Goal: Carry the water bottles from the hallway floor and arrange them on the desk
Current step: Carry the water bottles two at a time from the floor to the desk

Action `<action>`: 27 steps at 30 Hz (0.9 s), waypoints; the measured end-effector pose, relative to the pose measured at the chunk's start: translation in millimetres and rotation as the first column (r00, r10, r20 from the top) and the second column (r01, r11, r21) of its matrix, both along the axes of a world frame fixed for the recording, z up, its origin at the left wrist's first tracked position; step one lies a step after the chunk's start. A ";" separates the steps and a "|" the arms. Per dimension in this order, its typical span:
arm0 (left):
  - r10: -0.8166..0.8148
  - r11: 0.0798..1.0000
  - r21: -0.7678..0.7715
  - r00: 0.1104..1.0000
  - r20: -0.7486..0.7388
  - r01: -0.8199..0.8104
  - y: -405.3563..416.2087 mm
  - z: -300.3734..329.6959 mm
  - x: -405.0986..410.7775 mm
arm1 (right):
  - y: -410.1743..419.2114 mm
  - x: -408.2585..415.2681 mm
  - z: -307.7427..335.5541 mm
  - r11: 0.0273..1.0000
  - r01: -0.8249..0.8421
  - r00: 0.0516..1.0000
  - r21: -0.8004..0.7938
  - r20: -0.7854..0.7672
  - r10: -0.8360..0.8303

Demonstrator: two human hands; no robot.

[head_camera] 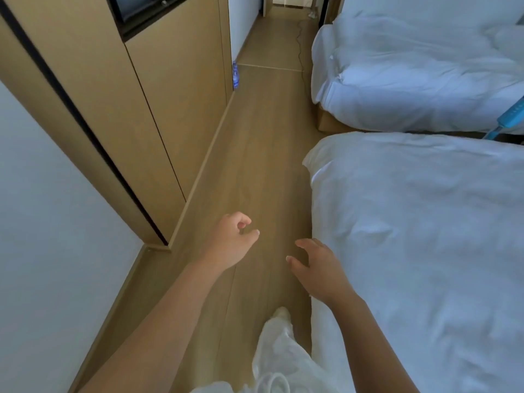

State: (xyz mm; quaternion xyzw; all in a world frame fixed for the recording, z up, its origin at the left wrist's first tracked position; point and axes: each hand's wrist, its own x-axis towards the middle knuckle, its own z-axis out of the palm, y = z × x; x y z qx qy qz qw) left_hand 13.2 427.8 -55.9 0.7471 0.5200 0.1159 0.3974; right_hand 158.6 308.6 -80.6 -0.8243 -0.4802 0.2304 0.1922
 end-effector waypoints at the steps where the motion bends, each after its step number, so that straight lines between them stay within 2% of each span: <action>1: 0.006 1.000 0.002 1.000 -0.002 -0.006 15.4 -0.5 15.8 | 17.7 17.7 0.4 1.000 -0.007 1.000 0.001 0.004 0.007; 8: 0.076 0.997 0.000 0.997 0.025 -0.076 116.1 5.8 117.1 | 139.4 133.5 17.5 0.999 -0.053 0.998 0.007 0.037 0.053; 14: 0.150 0.988 -0.051 0.986 0.074 -0.147 191.9 -7.8 168.6 | 223.5 193.9 20.8 0.993 -0.101 0.995 0.062 -0.017 0.102; 20: 0.133 0.991 -0.032 0.990 0.057 -0.131 292.2 -22.9 218.9 | 321.6 247.1 9.0 0.996 -0.073 0.997 0.046 -0.016 0.074; 27: 0.093 0.995 0.032 0.995 0.045 -0.094 452.8 -22.5 276.4 | 470.7 302.0 7.3 0.998 -0.049 0.998 0.044 0.028 0.048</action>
